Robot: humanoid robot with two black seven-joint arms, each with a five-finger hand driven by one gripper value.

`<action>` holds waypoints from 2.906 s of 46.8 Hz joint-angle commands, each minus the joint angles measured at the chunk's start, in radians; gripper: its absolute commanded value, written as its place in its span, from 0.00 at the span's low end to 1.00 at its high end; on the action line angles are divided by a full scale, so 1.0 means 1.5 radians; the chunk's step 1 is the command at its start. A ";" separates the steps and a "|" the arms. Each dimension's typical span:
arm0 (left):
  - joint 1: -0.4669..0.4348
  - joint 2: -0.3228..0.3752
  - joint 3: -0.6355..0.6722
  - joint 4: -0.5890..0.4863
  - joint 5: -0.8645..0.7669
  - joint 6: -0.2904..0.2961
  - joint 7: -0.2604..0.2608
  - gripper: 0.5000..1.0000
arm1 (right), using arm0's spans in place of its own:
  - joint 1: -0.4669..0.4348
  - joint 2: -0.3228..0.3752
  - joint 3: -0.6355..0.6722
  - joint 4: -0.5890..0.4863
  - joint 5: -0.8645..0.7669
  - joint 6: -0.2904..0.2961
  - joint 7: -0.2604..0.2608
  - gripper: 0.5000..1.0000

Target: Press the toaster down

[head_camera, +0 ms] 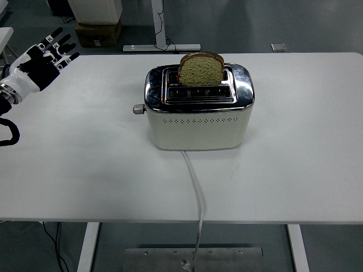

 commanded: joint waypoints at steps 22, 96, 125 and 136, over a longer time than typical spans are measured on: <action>0.001 0.000 0.000 0.000 0.000 0.000 0.000 1.00 | 0.000 0.000 0.000 0.000 0.000 0.000 0.000 1.00; -0.117 0.236 0.012 -0.388 0.661 -0.066 0.084 1.00 | 0.001 0.000 -0.001 0.000 0.000 0.000 0.000 1.00; -0.104 0.160 0.088 -0.402 0.760 -0.066 0.084 1.00 | 0.004 0.000 -0.001 0.000 -0.001 0.000 0.001 1.00; -0.104 0.143 0.096 -0.402 0.760 -0.066 0.084 1.00 | 0.004 0.000 -0.001 -0.001 -0.001 0.000 0.001 1.00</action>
